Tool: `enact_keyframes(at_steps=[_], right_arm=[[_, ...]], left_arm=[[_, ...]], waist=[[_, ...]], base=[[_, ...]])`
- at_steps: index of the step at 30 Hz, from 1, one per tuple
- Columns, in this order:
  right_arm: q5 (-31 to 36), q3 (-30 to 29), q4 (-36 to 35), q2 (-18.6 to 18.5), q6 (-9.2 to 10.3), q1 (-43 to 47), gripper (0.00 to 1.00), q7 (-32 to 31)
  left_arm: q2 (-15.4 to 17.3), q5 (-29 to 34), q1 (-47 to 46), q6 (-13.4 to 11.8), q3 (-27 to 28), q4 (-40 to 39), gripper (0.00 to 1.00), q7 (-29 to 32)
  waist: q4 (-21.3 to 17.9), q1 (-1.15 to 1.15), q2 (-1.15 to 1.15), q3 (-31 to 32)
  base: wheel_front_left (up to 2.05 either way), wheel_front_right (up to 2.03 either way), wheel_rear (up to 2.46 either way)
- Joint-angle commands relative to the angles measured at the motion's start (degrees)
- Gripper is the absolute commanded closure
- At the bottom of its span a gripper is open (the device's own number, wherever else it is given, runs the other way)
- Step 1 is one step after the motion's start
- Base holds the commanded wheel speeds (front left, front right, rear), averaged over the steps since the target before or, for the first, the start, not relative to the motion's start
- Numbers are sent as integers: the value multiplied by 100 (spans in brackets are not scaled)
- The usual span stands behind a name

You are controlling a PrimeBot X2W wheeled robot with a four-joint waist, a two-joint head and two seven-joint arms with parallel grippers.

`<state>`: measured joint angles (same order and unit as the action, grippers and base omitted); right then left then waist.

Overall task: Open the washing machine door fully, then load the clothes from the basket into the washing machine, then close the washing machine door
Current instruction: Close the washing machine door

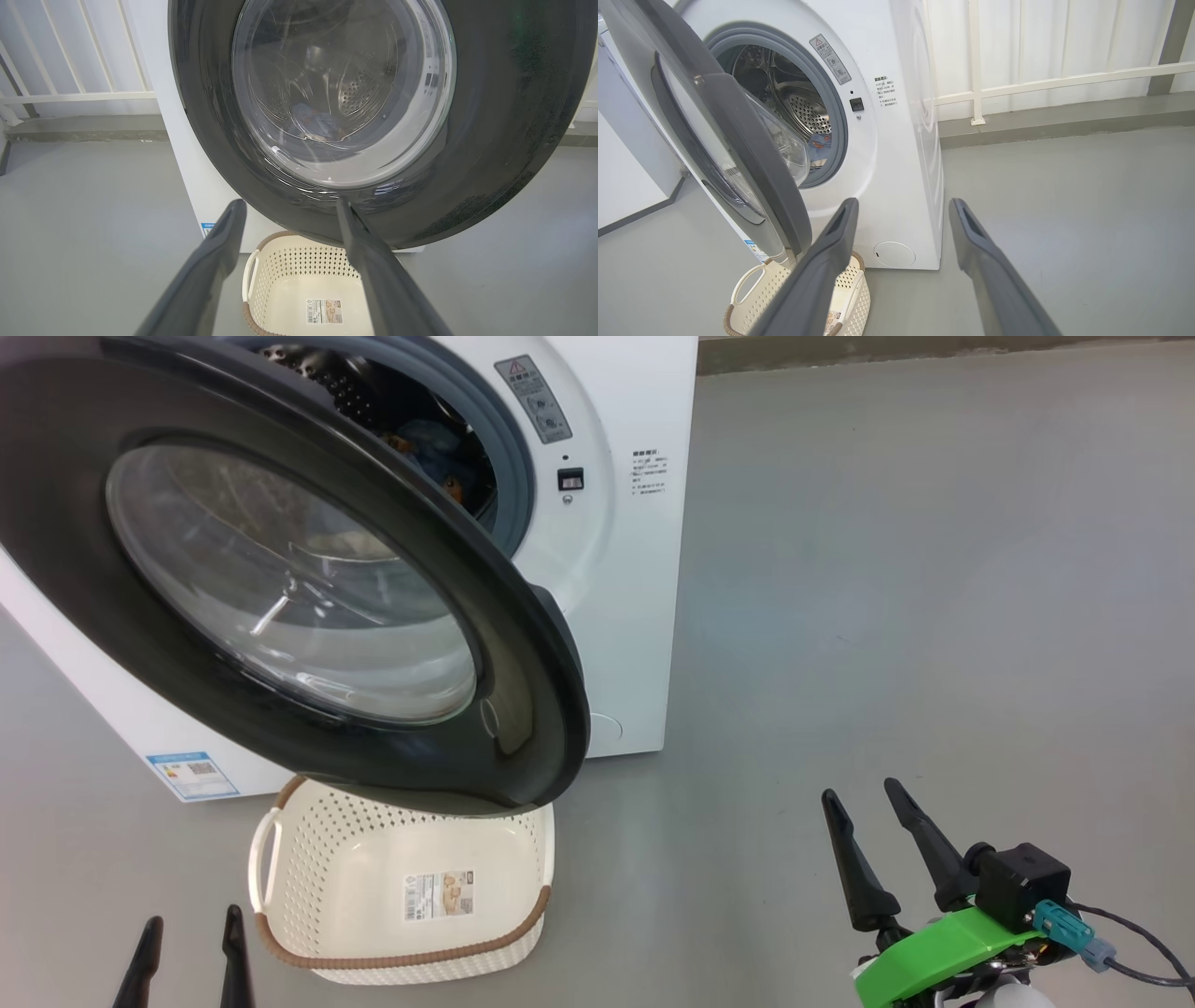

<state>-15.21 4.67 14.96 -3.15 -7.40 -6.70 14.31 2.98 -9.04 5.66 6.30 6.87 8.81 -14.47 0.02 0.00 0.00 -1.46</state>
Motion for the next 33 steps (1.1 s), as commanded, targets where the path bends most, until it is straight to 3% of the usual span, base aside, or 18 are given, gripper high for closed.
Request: enact_keyframes(at_steps=[1, 33], right_arm=[[-19, 129, -149, 27, -9, 11, 0, 69], [394, 37, -165, 27, -9, -26, 0, 69]], left_arm=[[25, 66, -170, 4, 211, -131, 0, -52], [-10, 73, -294, -88, 143, -148, 0, -52]], waist=[[-4, 0, 0, -6], [27, 0, 0, -78]], base=[[0, 0, 0], [0, 0, 0]])
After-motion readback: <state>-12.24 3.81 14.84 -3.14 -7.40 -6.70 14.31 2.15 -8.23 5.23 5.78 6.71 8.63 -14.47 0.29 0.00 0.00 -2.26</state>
